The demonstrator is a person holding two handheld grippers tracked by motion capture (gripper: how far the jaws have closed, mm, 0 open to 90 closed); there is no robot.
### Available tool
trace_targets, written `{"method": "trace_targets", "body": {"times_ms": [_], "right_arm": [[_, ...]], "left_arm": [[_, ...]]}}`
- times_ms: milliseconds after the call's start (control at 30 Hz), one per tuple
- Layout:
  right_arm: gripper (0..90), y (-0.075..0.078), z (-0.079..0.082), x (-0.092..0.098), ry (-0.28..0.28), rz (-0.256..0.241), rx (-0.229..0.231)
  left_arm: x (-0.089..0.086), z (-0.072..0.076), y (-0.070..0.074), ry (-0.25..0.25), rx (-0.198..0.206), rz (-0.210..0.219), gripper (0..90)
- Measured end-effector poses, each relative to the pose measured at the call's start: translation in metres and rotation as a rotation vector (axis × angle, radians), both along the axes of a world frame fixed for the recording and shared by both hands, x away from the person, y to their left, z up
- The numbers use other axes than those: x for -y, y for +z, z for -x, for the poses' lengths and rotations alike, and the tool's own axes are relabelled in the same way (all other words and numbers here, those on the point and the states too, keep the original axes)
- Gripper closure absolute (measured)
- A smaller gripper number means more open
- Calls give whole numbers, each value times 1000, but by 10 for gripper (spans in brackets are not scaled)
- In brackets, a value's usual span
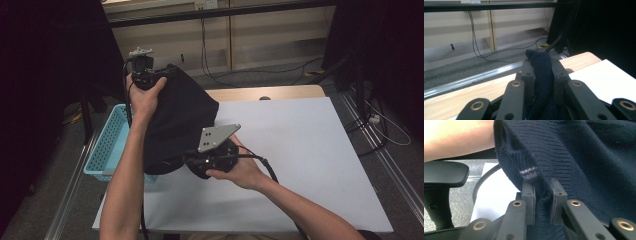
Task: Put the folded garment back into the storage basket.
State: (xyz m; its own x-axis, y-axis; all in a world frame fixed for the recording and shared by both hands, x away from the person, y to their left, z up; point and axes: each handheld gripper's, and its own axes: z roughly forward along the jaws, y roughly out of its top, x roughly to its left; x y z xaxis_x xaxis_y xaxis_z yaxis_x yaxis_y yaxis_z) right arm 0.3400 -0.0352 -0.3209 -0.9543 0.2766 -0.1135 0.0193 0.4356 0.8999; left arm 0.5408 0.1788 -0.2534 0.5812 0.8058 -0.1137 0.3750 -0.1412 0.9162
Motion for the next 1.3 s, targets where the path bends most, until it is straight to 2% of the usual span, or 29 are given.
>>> {"method": "trace_targets", "body": {"times_ms": [167,533,767,1133,1200,1233,1300], "right_arm": [[778,-1,-2,-10,16,-12,-10],[779,0,-7,-32,52,-24,-20],[778,1,-9,-44,71,-34,-24],[778,-2,-13,-69,74,-25,-29],[778,-2,-14,-72,75,-34,-36],[778,-2,-15,-73,74,-47,-46],[779,-2,-16,-76,69,-43,-43]], "left_arm": [[-14,0,3,21,3,15,764],[-36,2,9,50,5,7,764],[-55,9,15,63,34,5,764],[-88,4,5,101,10,21,764],[-91,3,3,104,8,28,764],[-97,1,0,114,1,28,764],[-102,0,-2,118,2,44,764]]}}
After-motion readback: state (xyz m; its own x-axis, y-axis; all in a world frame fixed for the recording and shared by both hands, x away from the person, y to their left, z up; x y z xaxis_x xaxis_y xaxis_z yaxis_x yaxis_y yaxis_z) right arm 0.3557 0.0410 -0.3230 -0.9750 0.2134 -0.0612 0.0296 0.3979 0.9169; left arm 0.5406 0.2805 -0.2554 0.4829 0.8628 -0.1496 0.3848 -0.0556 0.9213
